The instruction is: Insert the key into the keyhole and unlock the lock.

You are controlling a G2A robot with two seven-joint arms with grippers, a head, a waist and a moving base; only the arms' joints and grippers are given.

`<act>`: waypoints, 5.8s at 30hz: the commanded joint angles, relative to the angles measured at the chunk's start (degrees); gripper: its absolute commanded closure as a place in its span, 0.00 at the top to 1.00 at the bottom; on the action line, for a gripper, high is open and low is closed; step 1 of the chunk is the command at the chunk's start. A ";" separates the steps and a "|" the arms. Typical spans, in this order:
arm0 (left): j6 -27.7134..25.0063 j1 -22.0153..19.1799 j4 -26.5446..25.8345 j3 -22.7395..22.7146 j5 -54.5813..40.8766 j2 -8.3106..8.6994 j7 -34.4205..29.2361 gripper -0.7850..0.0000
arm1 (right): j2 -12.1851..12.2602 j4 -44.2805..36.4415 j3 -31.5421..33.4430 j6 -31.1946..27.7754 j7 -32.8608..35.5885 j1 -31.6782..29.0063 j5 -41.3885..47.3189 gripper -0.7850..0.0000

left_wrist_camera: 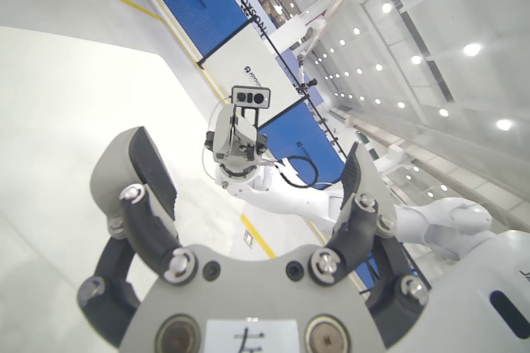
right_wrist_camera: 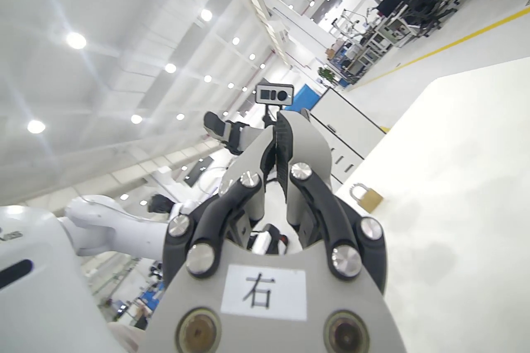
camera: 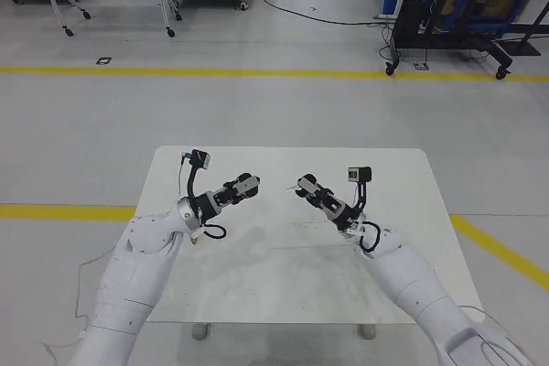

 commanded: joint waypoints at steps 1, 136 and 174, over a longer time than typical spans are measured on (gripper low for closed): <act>-1.30 -0.35 0.25 0.56 2.69 0.15 -0.96 1.00 | -0.26 2.46 -0.23 0.00 6.19 1.18 6.54 0.00; -0.59 -3.30 0.81 11.52 10.81 3.48 -3.89 0.00 | 10.28 -4.85 -14.89 7.01 19.51 8.93 -1.58 0.24; -1.60 -1.42 -0.11 1.37 14.91 5.98 11.96 1.00 | 13.83 -3.48 -14.64 0.00 12.49 9.17 -0.07 0.00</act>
